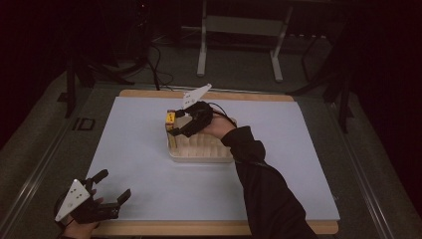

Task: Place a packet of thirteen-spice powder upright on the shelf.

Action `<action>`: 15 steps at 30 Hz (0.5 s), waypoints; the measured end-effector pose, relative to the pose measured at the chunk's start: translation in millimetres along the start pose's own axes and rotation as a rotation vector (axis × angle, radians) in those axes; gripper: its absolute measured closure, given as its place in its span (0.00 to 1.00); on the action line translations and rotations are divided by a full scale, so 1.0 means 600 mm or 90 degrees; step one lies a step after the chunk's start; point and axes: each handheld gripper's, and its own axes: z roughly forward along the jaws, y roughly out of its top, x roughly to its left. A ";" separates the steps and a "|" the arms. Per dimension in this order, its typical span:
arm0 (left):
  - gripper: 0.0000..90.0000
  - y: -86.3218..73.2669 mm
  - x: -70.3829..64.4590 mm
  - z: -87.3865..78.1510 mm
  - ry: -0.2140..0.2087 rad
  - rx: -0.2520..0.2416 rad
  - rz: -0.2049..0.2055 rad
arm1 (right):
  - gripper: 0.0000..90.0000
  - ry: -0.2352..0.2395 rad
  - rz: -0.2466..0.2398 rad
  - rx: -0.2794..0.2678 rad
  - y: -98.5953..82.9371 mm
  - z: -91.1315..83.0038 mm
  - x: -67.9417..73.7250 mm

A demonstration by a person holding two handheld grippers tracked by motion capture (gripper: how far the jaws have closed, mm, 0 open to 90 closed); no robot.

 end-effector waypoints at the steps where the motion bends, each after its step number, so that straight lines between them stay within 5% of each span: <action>1: 0.00 0.000 0.000 -0.001 0.000 0.001 0.002 | 0.36 0.001 0.002 0.000 -0.002 0.003 0.000; 15: 0.00 -0.001 0.000 0.000 -0.001 0.002 0.002 | 0.36 0.021 0.020 0.013 -0.037 0.028 0.000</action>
